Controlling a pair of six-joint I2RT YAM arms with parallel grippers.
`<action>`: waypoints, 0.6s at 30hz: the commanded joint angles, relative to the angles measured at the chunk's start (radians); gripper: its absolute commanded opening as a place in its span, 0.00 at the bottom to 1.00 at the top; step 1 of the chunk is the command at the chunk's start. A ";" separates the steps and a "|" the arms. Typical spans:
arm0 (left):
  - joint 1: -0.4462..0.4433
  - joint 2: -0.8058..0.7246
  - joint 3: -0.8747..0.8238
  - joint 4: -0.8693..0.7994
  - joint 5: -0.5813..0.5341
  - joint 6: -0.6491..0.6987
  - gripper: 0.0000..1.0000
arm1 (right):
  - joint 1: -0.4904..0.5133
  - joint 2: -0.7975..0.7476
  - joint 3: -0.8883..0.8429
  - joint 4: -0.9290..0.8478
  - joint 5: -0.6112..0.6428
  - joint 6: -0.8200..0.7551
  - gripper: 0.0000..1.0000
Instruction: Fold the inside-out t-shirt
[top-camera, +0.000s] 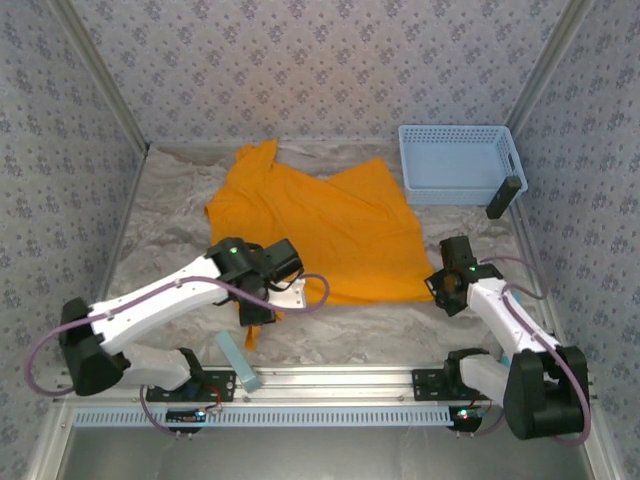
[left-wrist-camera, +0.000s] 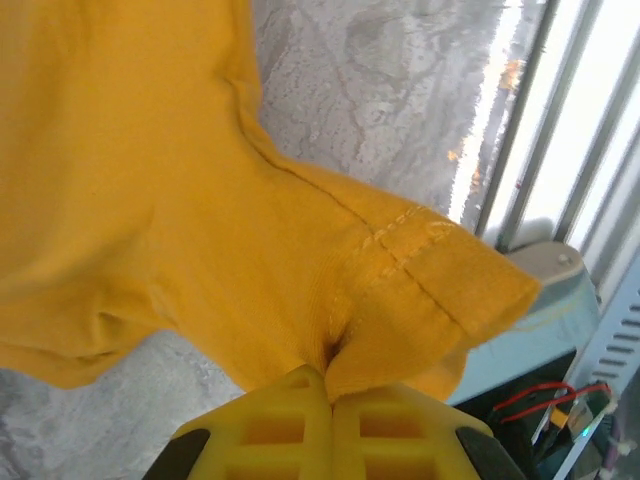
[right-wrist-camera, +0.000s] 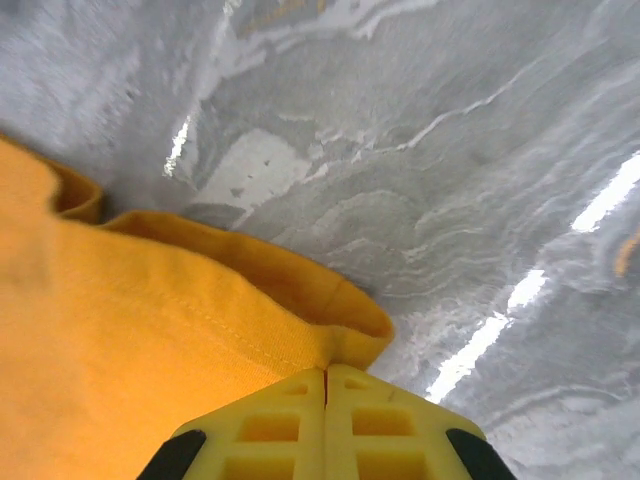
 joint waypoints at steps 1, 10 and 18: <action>-0.039 -0.100 0.005 -0.092 0.049 0.140 0.00 | -0.006 -0.006 0.053 -0.109 0.058 0.031 0.00; -0.061 -0.179 0.040 -0.114 0.100 0.222 0.00 | -0.001 0.070 0.123 -0.187 0.071 0.024 0.00; 0.079 -0.065 0.084 -0.087 0.115 0.388 0.00 | 0.022 0.182 0.281 -0.158 0.103 0.025 0.00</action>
